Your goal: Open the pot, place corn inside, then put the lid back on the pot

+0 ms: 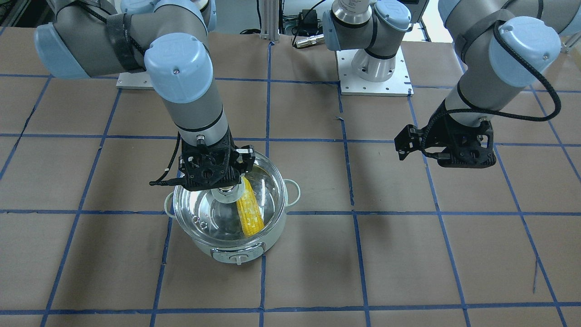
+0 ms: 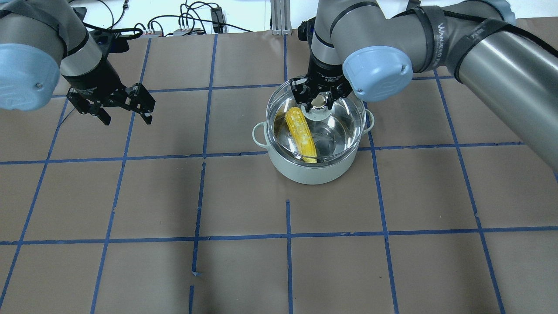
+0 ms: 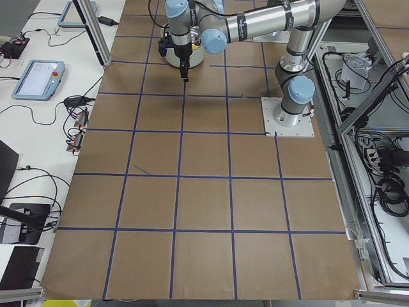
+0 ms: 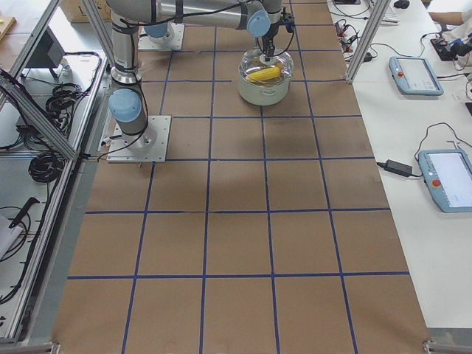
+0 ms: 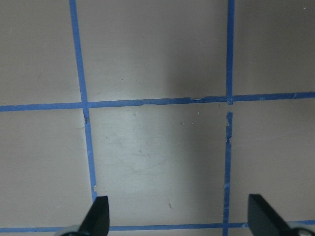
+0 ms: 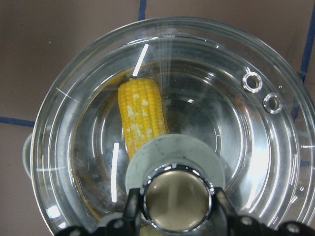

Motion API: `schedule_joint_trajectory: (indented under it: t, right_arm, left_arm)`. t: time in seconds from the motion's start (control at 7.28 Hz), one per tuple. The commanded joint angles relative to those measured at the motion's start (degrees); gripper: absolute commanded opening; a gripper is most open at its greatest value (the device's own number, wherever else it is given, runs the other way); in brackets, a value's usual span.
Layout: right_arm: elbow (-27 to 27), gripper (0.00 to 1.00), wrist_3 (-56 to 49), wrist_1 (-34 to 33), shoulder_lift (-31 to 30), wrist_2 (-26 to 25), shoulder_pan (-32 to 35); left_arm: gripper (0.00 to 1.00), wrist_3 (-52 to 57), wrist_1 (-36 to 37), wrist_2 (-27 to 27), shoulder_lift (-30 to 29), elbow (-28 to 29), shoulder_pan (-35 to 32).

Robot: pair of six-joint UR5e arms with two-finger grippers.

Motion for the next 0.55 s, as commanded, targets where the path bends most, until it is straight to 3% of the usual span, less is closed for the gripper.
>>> schedule_joint_trajectory:
  t: [0.0,0.41]
  right_arm:
    - [0.1,0.32,0.0,0.1,0.7,-1.0,0.2]
    - [0.1,0.32,0.1,0.7,0.9,-1.0,0.4]
  left_arm:
    - [1.00,-2.7,1.0,2.8,-0.4,-0.2,-4.9]
    - [1.00,-7.4,1.5,2.3,-0.4,-0.3,-7.5]
